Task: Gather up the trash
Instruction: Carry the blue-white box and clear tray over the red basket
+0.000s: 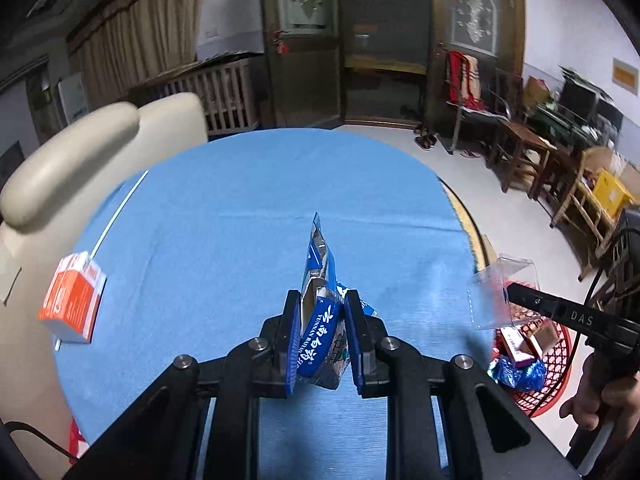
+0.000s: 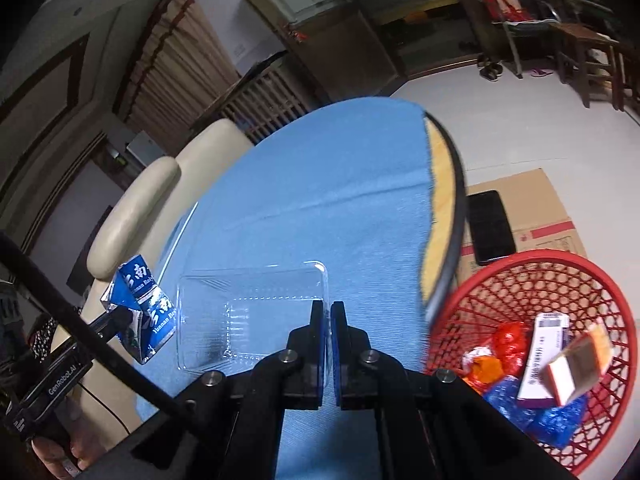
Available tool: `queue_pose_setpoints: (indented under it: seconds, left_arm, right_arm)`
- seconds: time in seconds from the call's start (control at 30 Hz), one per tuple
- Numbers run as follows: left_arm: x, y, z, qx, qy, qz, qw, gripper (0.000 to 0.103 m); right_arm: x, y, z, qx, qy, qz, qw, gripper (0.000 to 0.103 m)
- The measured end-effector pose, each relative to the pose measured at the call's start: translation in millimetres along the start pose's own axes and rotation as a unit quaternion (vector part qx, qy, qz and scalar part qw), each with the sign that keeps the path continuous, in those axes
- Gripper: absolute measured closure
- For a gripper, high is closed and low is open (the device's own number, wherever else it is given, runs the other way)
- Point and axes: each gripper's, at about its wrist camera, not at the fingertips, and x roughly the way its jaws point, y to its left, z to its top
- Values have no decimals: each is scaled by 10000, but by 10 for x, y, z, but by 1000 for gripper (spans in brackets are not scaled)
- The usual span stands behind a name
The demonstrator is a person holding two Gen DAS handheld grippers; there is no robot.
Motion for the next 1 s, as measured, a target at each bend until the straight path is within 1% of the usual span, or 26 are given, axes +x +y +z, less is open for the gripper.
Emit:
queue_pose_setpoints:
  seconds: [0.4,0.63,1.0]
  left_arm:
    - [8,-601,40,509,47,-151,9986,81]
    - [-12,-830,42,722,52,-201,9972,81]
    - [-22,-1070,18,993,136,-350,9943,81]
  right_arm:
    - [-450,-526,-35,407,-182,-200,9988,99]
    - [-590,-758,-72,609,-254,-306,9974,99]
    - [-757,-1007,-110,855,-340,-407,9949,99]
